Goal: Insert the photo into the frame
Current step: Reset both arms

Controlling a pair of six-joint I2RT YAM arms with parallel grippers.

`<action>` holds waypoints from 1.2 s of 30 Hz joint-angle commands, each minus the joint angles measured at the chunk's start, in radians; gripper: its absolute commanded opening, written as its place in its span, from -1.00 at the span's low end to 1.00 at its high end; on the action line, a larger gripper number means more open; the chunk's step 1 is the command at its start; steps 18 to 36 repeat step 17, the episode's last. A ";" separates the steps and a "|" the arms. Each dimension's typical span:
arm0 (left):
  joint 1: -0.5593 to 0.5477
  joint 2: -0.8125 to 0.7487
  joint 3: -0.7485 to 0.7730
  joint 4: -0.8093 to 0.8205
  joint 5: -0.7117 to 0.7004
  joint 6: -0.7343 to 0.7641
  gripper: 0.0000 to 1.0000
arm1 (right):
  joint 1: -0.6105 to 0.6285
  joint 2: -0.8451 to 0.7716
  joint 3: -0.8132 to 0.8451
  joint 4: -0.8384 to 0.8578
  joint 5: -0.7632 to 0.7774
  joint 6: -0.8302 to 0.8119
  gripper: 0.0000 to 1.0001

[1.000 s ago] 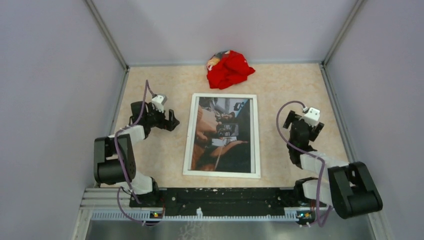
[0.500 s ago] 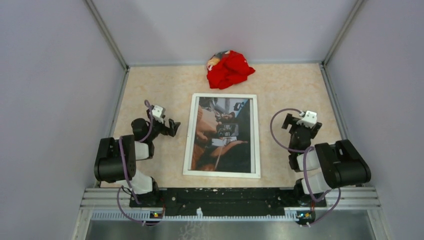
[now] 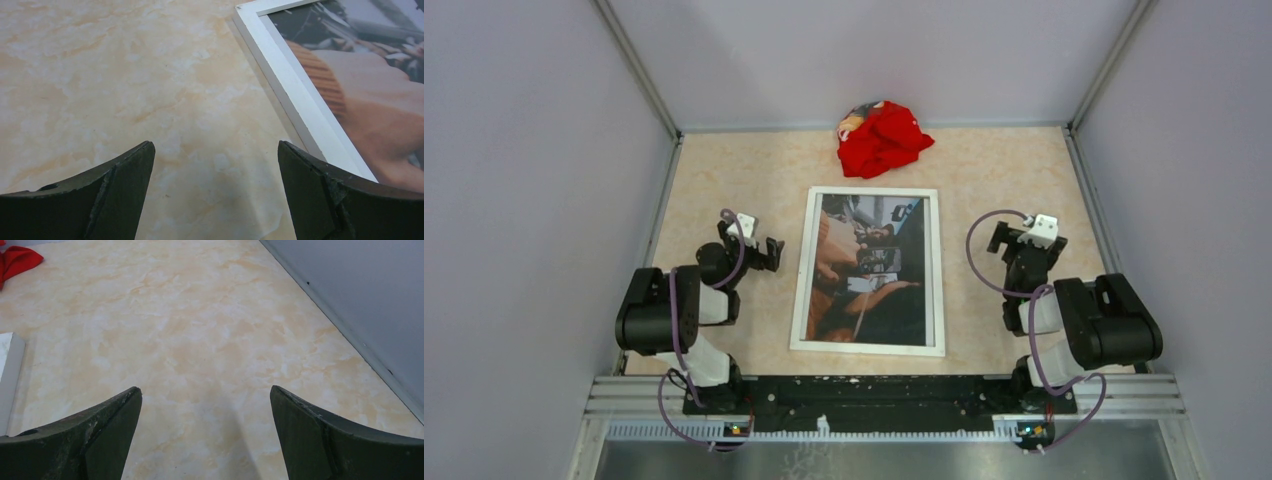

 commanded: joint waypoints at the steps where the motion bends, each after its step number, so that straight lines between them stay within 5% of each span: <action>1: 0.000 -0.015 0.007 0.063 -0.014 0.020 0.97 | -0.007 -0.017 0.015 0.028 -0.027 0.016 0.97; 36: -0.001 -0.024 0.021 0.024 -0.015 0.020 0.97 | -0.008 -0.018 0.015 0.027 -0.026 0.015 0.97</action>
